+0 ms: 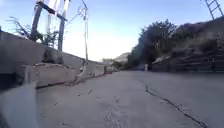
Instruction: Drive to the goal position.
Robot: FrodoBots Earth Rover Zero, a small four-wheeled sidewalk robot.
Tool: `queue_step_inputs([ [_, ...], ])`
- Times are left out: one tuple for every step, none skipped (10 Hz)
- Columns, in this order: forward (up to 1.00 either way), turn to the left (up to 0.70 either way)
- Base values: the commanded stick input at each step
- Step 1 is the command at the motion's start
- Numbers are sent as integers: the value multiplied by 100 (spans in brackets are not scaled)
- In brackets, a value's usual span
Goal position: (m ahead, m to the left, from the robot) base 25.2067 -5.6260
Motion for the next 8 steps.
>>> queue_step_inputs([
  [70, 0],
  [70, 0],
  [70, 0],
  [70, 0],
  [70, 0],
  [70, 0],
  [70, 0],
  [70, 0],
])
